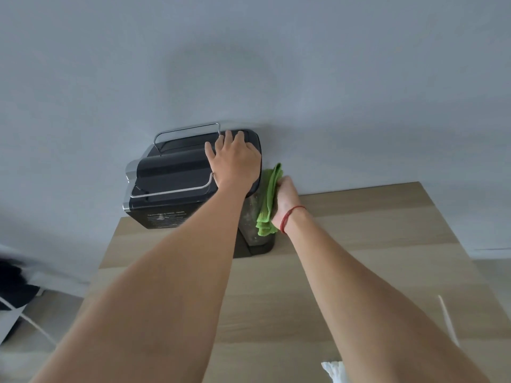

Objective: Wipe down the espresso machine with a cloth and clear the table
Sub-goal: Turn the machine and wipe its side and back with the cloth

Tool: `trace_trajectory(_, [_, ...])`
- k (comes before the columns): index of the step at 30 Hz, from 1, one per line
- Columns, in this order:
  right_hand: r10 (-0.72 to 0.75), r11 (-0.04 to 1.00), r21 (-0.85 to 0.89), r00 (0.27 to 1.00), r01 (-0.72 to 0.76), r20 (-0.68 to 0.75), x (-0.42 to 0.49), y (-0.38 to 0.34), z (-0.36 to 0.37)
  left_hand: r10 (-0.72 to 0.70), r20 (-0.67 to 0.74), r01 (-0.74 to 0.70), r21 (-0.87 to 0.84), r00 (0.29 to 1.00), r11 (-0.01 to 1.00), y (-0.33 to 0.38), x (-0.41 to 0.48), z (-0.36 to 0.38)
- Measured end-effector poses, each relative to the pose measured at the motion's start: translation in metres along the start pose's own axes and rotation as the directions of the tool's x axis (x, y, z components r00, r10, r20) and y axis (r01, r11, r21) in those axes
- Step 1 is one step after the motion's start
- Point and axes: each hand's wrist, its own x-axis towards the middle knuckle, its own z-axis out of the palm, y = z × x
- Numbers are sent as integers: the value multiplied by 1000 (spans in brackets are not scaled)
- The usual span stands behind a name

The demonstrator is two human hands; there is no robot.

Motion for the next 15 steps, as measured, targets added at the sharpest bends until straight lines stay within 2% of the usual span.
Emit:
trace_trajectory(2, [-46, 980, -189, 997, 57, 65, 0, 2, -3, 1, 12, -1, 6, 1000, 1000, 0, -1, 0])
trace_trajectory(4, [-190, 900, -369, 970, 234, 152, -3, 7, -12, 2, 14, -2, 7, 1000, 1000, 0, -2, 0])
trace_trajectory(6, [-380, 782, -450, 902, 431, 203, -9, 9, -16, 9, 7, -9, 8, 1000, 1000, 0, -2, 0])
trace_trajectory(8, [-485, 705, -470, 845, 531, 225, -10, 12, -14, 13, 5, -13, 10, 1000, 1000, 0, -1, 0])
trace_trajectory(9, [-502, 703, -459, 836, 543, 220, -9, 15, -11, 14, 7, -14, 11, 1000, 1000, 0, -1, 0])
trace_trajectory(12, [-497, 745, -414, 850, 522, 177, -2, 23, -1, 14, 2, -14, 15, 1000, 1000, 1, -1, 1])
trace_trajectory(15, [-475, 820, -291, 870, 493, 133, 0, 28, 9, 10, -8, -10, 12, 1000, 1000, 1, 1, 1])
